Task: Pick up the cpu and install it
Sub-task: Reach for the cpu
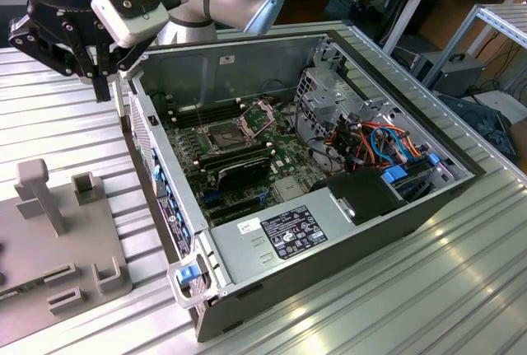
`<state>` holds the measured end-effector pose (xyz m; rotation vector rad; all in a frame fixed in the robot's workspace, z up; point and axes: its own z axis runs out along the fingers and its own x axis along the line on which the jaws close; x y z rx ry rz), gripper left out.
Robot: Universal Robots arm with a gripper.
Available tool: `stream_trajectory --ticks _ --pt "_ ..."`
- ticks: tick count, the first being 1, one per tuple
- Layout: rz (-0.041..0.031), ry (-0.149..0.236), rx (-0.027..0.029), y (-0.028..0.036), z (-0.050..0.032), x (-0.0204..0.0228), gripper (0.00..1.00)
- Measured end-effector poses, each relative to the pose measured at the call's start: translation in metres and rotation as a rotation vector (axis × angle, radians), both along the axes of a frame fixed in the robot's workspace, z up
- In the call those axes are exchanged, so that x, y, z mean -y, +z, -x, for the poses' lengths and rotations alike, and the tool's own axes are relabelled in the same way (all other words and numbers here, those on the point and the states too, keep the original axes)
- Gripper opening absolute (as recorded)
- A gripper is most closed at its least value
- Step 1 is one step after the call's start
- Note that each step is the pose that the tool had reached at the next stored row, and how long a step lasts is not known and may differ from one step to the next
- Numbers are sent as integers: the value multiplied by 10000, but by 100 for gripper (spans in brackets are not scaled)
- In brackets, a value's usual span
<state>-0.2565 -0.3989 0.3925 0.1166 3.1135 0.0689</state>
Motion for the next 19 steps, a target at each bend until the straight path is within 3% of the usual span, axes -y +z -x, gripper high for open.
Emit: stream_trajectory --ticks 5,19 --pt "0 1 0 -2 103 0 11" --pt "0 0 -1 -4 268 0 11"
